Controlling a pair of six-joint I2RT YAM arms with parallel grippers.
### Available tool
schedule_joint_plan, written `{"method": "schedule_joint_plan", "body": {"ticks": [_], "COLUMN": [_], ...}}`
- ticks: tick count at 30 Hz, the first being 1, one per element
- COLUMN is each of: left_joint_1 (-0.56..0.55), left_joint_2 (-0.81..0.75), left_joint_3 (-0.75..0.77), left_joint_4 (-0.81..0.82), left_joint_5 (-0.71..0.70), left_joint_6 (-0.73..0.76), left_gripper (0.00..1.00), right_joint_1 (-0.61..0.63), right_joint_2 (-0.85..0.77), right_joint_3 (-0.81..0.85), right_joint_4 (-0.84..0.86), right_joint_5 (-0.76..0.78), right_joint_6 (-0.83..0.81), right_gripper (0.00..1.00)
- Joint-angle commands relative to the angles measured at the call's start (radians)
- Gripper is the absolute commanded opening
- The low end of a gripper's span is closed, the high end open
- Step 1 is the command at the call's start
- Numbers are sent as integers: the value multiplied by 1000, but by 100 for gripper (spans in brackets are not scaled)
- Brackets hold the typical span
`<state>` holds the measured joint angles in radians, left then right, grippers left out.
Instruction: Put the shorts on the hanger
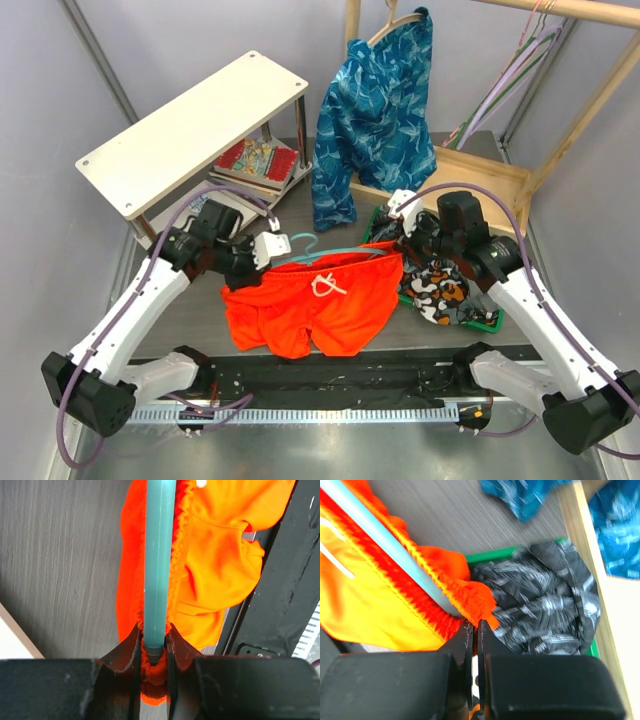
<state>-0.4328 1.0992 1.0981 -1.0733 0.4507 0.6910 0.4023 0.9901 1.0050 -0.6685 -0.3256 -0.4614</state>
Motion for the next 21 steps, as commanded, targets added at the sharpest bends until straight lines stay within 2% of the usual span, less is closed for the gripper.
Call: {"method": "schedule_joint_plan", "body": {"ticks": [1, 5, 8, 9, 11, 12, 15, 21], "left_joint_1": [-93, -113, -113, -113, -113, -113, -115, -113], "left_joint_2": [21, 50, 21, 5, -39, -50, -73, -119], "left_joint_3": [51, 104, 126, 126, 123, 123, 129, 154], "left_joint_4": [-71, -63, -70, -68, -65, -69, -82, -109], "left_joint_5": [-213, -184, -144, -136, -113, -106, -80, 43], "left_joint_6": [-74, -139, -139, -133, -122, -110, -87, -22], "left_gripper": [0, 0, 0, 0, 0, 0, 0, 0], "right_joint_1": [93, 139, 138, 139, 138, 139, 139, 157], "right_joint_2": [-22, 4, 10, 7, 8, 9, 16, 45], "right_joint_3": [90, 118, 144, 149, 173, 191, 224, 285], "right_joint_4": [-19, -49, -78, -80, -79, -79, -71, -69], "right_joint_5": [141, 137, 114, 109, 77, 59, -74, -349], "right_joint_6": [-25, -13, -26, -36, -63, -75, -135, -224], "right_gripper": [1, 1, 30, 42, 51, 59, 62, 57]}}
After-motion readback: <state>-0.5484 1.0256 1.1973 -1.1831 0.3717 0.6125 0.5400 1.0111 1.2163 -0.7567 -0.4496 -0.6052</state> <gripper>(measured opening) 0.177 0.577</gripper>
